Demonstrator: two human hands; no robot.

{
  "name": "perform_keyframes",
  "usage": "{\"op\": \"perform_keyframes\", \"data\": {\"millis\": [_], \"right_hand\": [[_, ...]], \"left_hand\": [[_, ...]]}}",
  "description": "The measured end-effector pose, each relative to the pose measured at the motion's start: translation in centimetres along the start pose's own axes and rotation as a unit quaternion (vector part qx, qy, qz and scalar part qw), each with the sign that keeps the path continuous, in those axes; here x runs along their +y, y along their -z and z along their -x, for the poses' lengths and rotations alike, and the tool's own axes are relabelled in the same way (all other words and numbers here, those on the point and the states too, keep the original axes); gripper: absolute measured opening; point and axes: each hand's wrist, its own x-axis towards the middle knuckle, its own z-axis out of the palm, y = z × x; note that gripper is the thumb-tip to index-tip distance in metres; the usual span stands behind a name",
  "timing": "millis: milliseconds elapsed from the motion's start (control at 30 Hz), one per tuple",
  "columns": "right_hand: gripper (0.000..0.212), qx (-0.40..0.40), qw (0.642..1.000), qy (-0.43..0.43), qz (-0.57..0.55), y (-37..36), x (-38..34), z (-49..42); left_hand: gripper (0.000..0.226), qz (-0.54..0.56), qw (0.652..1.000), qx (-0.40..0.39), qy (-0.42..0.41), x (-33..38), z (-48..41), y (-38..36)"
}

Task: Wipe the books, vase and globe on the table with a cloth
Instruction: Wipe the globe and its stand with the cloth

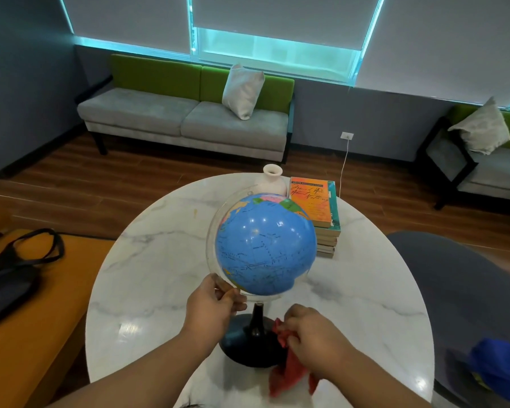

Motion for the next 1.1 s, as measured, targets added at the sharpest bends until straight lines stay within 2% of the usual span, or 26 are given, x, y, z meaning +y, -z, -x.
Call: {"op": "perform_keyframes", "data": {"millis": [67,133,200,433,567,633,700,767,800,867,967,1100], "right_hand": [[0.030,0.022,0.998,0.042,-0.028,-0.4,-0.6,0.1],[0.033,0.006,0.993,0.107,-0.051,-0.5,-2.3,0.5],[0.040,-0.014,0.989,0.136,-0.061,-0.5,-2.9,0.6],[0.038,0.018,0.999,0.004,-0.048,-1.7,2.2,0.3],[0.032,0.002,0.992,0.088,-0.087,-1.9,-0.2,0.4],[0.035,-0.020,0.990,0.099,-0.093,-1.9,-0.5,0.5],[0.039,-0.032,0.995,0.061,-0.068,-1.9,0.5,0.4],[0.046,-0.009,0.997,0.004,-0.070,-1.3,1.5,0.3],[0.044,0.021,0.995,-0.022,-0.095,-0.9,1.9,0.2],[0.024,0.073,0.980,-0.079,-0.166,0.1,2.2,0.1],[0.048,0.154,0.954,-0.109,-0.232,1.9,1.8,-0.1],[0.041,0.180,0.912,-0.126,-0.347,3.3,0.5,-0.3]], "left_hand": [[0.015,0.014,1.000,0.002,0.001,0.1,0.0,0.1],[0.013,0.022,1.000,0.001,0.003,0.2,-0.1,0.2],[0.011,0.023,1.000,-0.007,0.005,0.4,0.0,0.4],[0.016,-0.001,1.000,-0.023,0.012,0.5,0.3,1.0],[0.017,0.006,1.000,-0.026,0.008,0.4,0.3,1.3],[0.018,0.002,1.000,-0.031,0.005,0.2,0.3,1.4],[0.018,0.001,0.999,-0.043,0.004,0.0,0.5,1.7],[0.017,0.019,0.998,-0.053,0.002,-0.2,0.5,2.0],[0.019,0.021,0.998,-0.055,0.002,-0.3,0.4,2.3],[0.023,0.018,0.998,-0.053,0.005,-0.5,0.1,3.2],[0.026,0.011,0.998,-0.061,0.015,-0.6,-0.3,4.3],[0.022,-0.017,0.998,-0.062,0.015,-0.5,-0.8,5.0]]}}
